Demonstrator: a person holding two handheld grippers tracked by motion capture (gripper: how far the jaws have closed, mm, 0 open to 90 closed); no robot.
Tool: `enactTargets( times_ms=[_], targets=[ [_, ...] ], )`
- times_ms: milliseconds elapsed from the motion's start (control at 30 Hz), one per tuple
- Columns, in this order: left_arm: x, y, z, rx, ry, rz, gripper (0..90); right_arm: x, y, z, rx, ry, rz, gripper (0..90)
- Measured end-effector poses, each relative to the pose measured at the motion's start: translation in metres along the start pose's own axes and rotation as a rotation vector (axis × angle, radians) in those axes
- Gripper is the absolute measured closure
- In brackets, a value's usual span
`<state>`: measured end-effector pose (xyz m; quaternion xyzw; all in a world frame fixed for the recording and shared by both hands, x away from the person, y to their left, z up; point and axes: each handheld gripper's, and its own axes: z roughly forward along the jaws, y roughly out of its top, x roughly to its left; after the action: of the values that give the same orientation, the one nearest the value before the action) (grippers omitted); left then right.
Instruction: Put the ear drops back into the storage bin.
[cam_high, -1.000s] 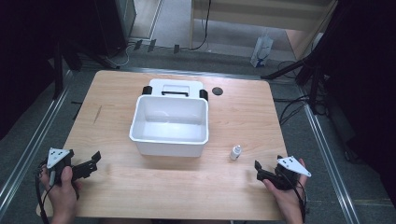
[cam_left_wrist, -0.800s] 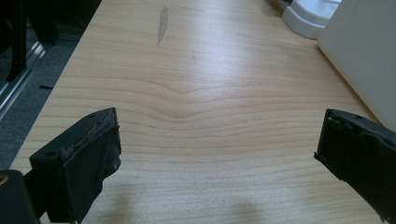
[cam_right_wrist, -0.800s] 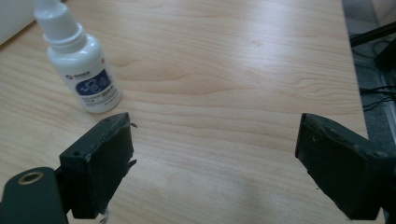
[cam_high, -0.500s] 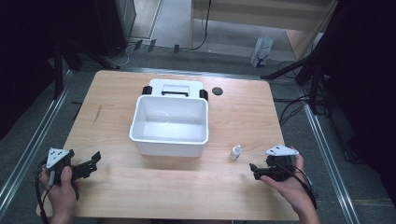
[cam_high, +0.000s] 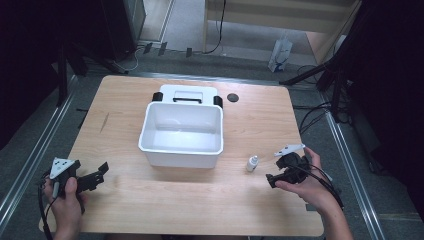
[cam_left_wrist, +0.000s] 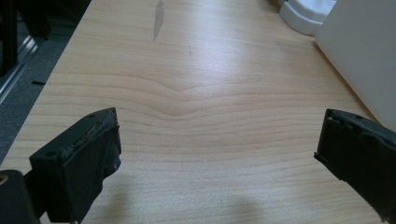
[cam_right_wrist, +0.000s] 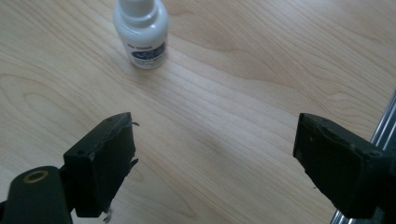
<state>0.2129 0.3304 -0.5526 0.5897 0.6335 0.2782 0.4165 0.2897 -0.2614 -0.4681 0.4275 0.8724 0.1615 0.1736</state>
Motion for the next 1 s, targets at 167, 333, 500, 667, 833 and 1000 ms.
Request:
enactTargets(
  times_ms=[167, 333, 500, 667, 833, 1000],
  targets=[
    [0.000, 0.001, 0.001, 0.006, -0.002, 0.004, 0.6, 0.006, 0.017, -0.001, 0.088, 0.006, -0.058, 12.2],
    [0.000, 0.001, 0.001, 0.005, 0.000, 0.001, 0.6, 0.008, 0.030, 0.002, 0.175, 0.019, -0.083, 13.3],
    [0.000, 0.001, 0.001, 0.007, -0.003, 0.004, 0.5, 0.013, 0.047, 0.004, 0.215, 0.019, -0.127, 25.8],
    [0.001, 0.001, 0.001, 0.007, -0.005, 0.000, 0.5, 0.019, 0.060, 0.005, 0.249, 0.022, -0.158, 40.3],
    [0.001, 0.001, 0.002, 0.006, -0.007, -0.002, 0.5, 0.025, 0.073, 0.010, 0.280, 0.000, -0.178, 50.8],
    [0.001, 0.001, 0.002, 0.004, -0.007, 0.000, 0.5, 0.026, 0.080, 0.010, 0.278, 0.009, -0.176, 58.2]
  ],
)
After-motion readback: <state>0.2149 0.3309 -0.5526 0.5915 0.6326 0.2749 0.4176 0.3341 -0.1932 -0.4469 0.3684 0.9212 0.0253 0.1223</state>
